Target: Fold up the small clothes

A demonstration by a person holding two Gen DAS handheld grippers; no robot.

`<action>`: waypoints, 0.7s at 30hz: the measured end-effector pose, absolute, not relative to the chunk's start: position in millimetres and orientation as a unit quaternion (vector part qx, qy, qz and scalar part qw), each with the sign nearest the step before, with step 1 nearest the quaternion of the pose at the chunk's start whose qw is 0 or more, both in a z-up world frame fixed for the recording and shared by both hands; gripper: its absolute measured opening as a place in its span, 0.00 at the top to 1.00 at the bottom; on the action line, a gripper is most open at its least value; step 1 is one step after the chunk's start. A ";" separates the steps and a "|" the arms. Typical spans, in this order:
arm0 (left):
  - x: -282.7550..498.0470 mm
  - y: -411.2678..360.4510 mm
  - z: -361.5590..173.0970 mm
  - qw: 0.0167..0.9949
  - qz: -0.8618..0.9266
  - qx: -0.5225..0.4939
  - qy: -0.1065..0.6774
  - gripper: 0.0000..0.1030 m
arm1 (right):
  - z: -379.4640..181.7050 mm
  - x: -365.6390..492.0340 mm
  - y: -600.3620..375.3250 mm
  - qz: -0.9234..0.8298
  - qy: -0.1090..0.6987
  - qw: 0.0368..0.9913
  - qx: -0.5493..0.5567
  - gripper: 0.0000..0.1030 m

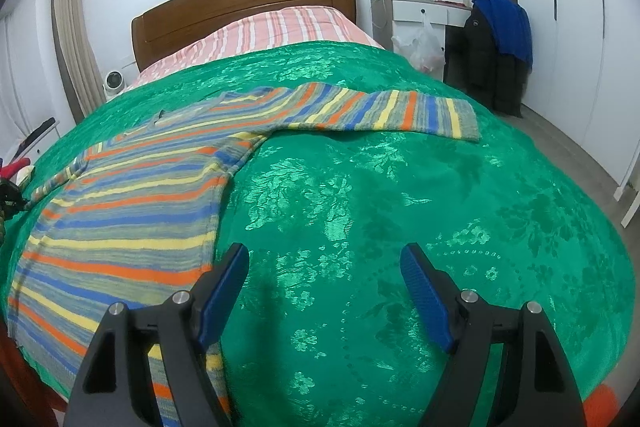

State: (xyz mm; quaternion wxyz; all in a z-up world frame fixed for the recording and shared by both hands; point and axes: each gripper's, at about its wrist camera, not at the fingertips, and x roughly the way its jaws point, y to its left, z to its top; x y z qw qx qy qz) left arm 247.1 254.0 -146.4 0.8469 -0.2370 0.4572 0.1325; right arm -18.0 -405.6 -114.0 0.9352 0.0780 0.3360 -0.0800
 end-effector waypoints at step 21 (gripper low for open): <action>243.3 275.4 -121.4 0.866 0.063 -0.243 0.433 0.37 | -120.3 -10.7 -402.8 -0.076 0.340 0.934 0.080 0.25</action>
